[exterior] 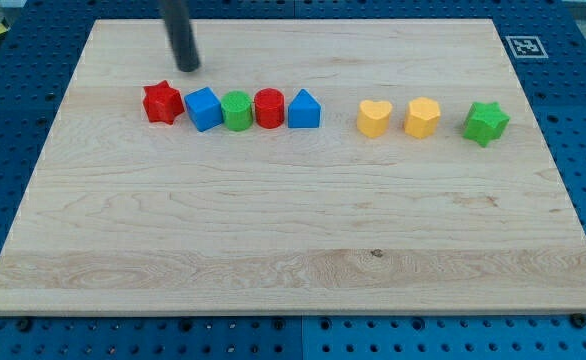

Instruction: Separate green circle along with red circle

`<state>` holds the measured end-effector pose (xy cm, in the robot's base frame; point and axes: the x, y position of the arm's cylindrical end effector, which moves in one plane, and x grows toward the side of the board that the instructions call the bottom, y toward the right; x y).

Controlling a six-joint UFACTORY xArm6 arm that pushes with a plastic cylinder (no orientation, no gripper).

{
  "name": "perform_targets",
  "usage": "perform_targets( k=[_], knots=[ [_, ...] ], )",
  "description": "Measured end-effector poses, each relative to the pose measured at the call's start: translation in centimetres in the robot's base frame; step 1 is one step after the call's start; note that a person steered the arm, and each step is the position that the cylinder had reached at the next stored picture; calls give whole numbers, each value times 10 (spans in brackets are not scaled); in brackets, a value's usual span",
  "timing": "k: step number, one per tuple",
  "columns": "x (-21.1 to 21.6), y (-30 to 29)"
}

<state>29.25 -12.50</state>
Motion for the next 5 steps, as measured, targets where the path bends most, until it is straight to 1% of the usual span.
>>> perform_targets(
  k=[1, 3, 4, 5],
  knots=[
    [17, 35],
    [76, 60],
    [50, 60],
    [47, 60]
  ],
)
